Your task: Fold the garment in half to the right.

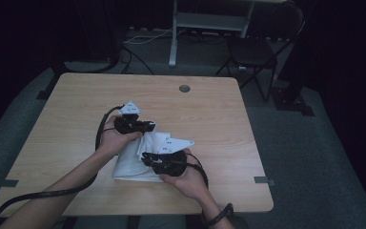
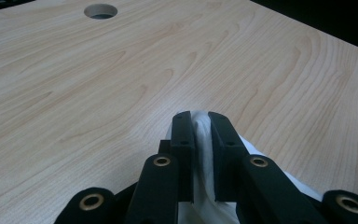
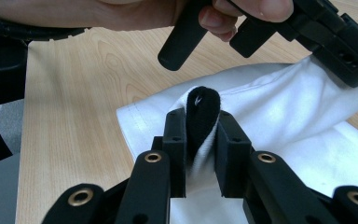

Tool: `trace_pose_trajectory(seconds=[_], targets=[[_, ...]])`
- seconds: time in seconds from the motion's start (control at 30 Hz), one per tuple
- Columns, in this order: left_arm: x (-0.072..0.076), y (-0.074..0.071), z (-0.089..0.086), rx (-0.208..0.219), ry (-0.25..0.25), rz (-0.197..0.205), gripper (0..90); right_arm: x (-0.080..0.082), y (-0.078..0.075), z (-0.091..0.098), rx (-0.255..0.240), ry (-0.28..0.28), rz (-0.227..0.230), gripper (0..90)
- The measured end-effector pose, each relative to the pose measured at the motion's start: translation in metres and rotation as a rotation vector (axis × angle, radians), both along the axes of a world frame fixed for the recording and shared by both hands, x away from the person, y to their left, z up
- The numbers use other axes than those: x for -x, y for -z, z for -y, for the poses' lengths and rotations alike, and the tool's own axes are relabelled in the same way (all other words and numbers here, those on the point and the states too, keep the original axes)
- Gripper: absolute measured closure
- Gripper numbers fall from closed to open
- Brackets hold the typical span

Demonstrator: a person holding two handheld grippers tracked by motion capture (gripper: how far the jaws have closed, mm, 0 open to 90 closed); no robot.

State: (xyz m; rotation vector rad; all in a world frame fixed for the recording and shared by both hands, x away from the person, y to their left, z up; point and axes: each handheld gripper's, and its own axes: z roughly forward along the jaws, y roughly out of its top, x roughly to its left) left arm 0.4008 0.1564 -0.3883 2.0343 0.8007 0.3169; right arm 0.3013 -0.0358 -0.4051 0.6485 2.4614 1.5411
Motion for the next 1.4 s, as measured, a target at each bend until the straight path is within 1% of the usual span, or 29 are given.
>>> trace_pose_trajectory(seconds=[0.53, 0.9, 1.13, 1.37, 1.4], targets=[[-0.001, -0.002, 0.008, -0.008, 0.003, -0.006, 81.0, 0.001, 0.0, 0.007, 0.003, 0.01, 0.0, 76.4], [-0.001, -0.007, 0.013, -0.027, 0.015, 0.012, 81.2, 0.002, -0.005, 0.011, -0.01, 0.013, 0.011, 76.4], [0.0, -0.007, 0.017, -0.016, 0.014, 0.014, 81.2, 0.003, -0.006, 0.015, -0.009, 0.016, 0.013, 76.4], [0.0, -0.008, 0.021, -0.022, 0.023, 0.016, 81.2, 0.004, -0.006, 0.018, -0.01, 0.018, 0.013, 76.2], [0.0, -0.007, 0.021, -0.023, 0.023, 0.015, 81.2, 0.004, -0.005, 0.019, -0.007, 0.021, 0.008, 76.2]])
